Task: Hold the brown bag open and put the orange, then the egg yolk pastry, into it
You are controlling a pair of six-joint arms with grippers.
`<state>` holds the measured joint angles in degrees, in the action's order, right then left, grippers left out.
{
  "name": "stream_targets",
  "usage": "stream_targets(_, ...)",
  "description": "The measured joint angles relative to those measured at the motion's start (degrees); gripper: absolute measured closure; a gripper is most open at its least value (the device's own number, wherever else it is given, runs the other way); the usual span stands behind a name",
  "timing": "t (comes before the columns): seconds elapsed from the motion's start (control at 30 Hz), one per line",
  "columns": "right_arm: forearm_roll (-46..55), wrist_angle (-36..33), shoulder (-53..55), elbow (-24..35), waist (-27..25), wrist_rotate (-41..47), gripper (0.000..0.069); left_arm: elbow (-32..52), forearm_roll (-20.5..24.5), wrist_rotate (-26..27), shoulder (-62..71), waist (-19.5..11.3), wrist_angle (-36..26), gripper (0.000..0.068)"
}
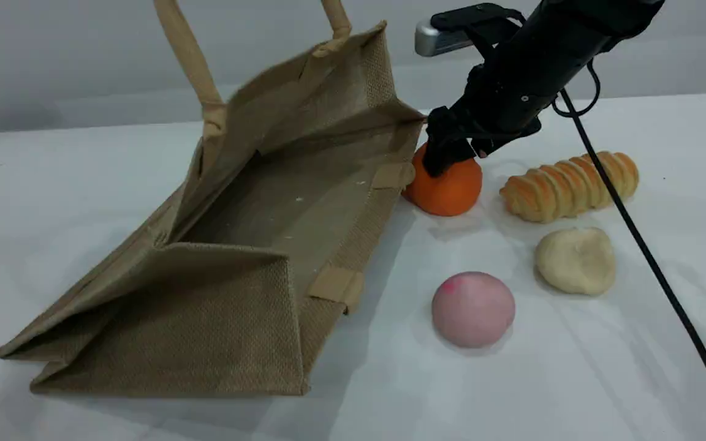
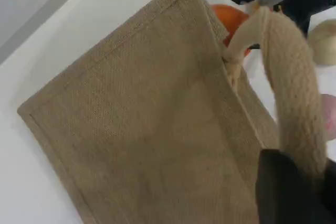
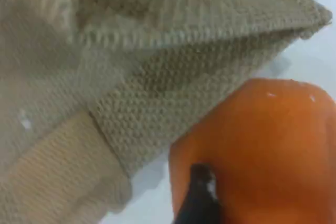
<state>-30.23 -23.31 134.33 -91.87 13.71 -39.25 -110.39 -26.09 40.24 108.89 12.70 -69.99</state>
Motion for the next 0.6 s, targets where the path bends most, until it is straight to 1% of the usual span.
stream_targets(0.07, 1.1, -0.2, 0.0, 0.0, 0.0, 0.1, 0.0244, 0.0, 0.0, 0.0, 0.0, 0.0, 0.0, 0.0591)
stream_targets(0.27, 1.8, -2.8, 0.0, 0.0, 0.0, 0.1, 0.0498, 0.0, 0.0, 0.0, 0.0, 0.0, 0.0, 0.0591)
stream_targets(0.4, 2.7, -4.5, -0.8, 0.0, 0.0, 0.1, 0.0643, 0.0, -0.1, 1.6, 0.0, 0.0, 0.0, 0.0591)
stream_targets(0.47, 4.2, -5.4, -2.0, 0.0, 0.0, 0.8, 0.0666, 0.0, -0.1, 1.6, 0.0, 0.0, 0.0, 0.0591)
stream_targets(0.6, 8.3, -8.0, -5.8, 0.0, 0.0, 5.9, 0.0671, 0.0, 0.2, 2.8, 0.0, 0.0, 0.0, 0.0591)
